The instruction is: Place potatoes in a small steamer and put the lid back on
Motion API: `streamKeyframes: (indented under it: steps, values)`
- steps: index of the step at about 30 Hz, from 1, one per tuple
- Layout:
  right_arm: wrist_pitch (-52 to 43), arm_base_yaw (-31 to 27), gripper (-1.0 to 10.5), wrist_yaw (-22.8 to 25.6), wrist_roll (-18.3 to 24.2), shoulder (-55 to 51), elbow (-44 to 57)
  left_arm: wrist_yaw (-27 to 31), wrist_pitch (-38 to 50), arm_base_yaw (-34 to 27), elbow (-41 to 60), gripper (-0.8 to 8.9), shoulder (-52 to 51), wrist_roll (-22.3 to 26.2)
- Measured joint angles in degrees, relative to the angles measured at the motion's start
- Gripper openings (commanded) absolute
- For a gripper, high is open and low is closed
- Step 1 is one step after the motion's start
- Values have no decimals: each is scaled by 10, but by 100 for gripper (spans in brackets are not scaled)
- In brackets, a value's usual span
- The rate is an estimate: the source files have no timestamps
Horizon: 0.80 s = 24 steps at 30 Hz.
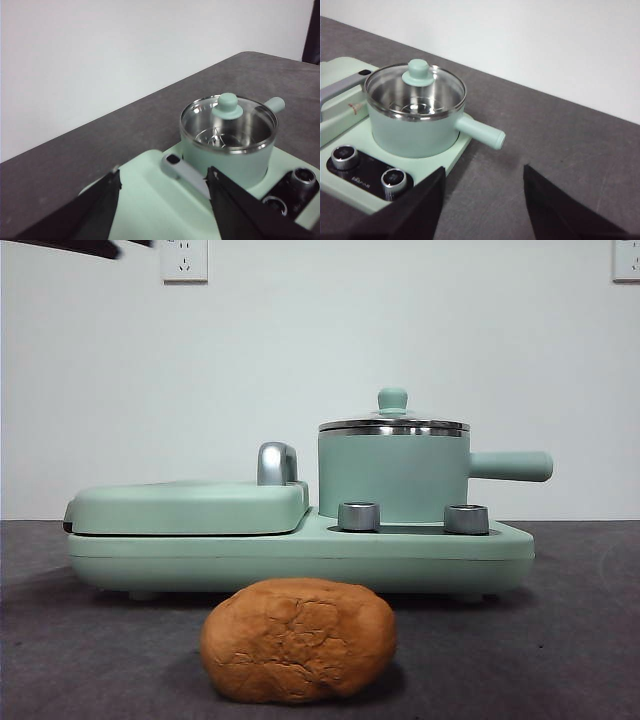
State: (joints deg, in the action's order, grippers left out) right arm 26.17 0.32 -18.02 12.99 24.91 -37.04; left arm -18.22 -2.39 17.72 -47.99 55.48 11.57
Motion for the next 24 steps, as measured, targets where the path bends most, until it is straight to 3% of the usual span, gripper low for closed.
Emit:
streamKeyframes:
  steps: [7,24]
  values:
    - [6,0,247,0,0,0,0,1,46,54,-84,280,137,-3]
    - [7,0,247,0,0,1,0,2,48,130,-309,280,425,-7]
